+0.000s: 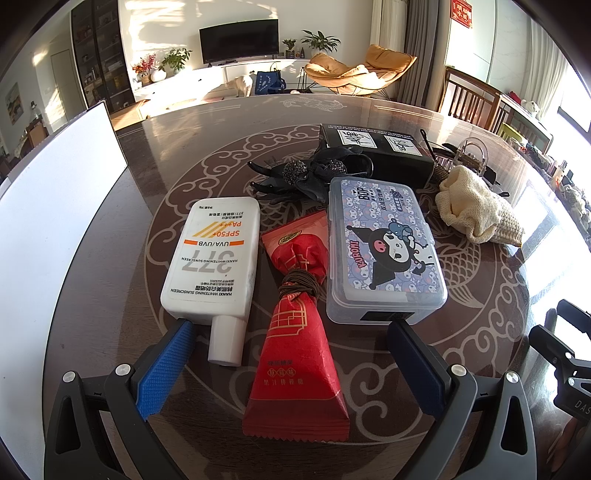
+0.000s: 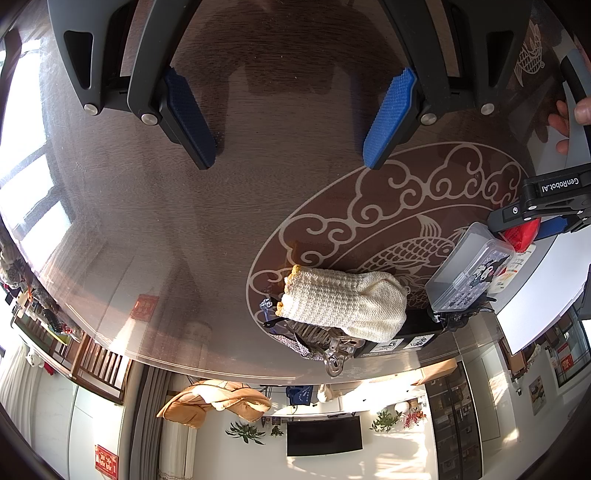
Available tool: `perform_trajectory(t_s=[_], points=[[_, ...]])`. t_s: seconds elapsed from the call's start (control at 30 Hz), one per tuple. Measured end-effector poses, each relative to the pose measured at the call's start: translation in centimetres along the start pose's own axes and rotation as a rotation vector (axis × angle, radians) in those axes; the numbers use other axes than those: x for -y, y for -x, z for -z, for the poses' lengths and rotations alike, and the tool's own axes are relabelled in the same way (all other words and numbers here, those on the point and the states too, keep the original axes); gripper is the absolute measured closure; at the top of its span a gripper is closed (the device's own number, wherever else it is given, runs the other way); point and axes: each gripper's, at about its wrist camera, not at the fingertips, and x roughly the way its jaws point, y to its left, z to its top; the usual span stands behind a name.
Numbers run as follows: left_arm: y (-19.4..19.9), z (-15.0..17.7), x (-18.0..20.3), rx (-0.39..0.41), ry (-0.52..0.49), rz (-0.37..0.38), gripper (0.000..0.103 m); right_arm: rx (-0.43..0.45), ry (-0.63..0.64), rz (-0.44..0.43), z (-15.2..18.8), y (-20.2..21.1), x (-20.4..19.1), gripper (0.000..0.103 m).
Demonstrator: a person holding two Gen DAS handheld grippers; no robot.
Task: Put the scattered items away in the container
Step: 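Move the left tool toward the white sunscreen tube while the right tool approaches the red pouch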
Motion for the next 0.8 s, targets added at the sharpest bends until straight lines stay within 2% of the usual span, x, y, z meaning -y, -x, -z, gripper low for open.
perform_trajectory(t_s=[0.8], points=[[1.7, 1.9, -1.3, -0.009, -0.099, 0.068, 0.0, 0.0, -0.001, 0.001, 0.0, 0.0, -0.1, 0.02]])
